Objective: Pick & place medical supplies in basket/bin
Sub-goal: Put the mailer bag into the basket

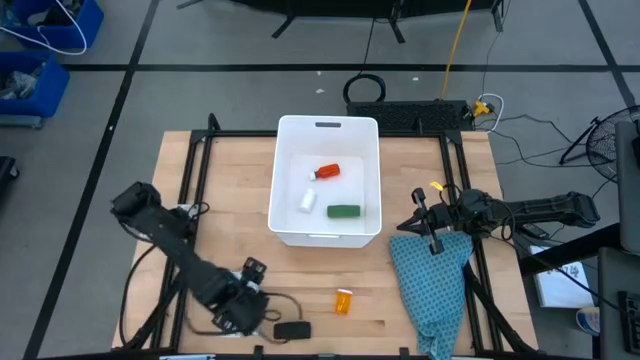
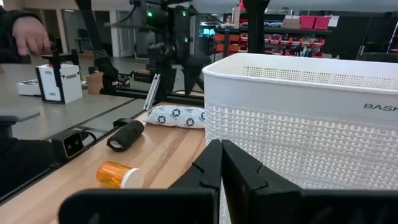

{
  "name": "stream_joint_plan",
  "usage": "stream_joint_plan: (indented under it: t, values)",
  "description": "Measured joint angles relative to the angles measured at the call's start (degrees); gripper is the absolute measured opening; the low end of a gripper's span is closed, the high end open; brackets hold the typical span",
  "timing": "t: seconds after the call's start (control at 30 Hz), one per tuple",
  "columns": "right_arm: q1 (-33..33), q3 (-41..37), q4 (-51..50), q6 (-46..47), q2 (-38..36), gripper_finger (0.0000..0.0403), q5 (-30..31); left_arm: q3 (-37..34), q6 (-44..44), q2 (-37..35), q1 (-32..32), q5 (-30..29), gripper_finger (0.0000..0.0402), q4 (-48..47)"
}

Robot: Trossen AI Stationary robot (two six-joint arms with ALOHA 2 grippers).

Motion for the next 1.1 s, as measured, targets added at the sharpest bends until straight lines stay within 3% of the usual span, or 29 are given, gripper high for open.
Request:
stream_joint_plan:
  t: [0.3,0.47,0.83,0.97,1.1]
  values:
    - [0.00,0.00,-0.04,-0.37,0.00,0.0000,0.04,-0.02,11.84,5.61,6.84,12.88,0.0328,-4.85]
    - [0.00,0.00,-0.04,-0.98,0.00,0.0000,0.06,-0.04,19.85,7.48,8.32,14.36,0.0328,-5.59]
    - [-0.01,-0.01,-0.07,-0.66,0.00,0.0000,0.04,-0.02,27.28,13.33,11.76,17.01,0.0327,-4.42]
    - [0.00,0.00,-0.11,-0.49,0.00,0.0000,0.04,-0.02,29.01,15.14,11.56,18.97,0.0293,-4.24]
    - [0.00,0.00,-0.13,-0.57,-0.01,0.0000,0.03,-0.39,30.29,15.17,11.47,20.56,0.0220,-3.36]
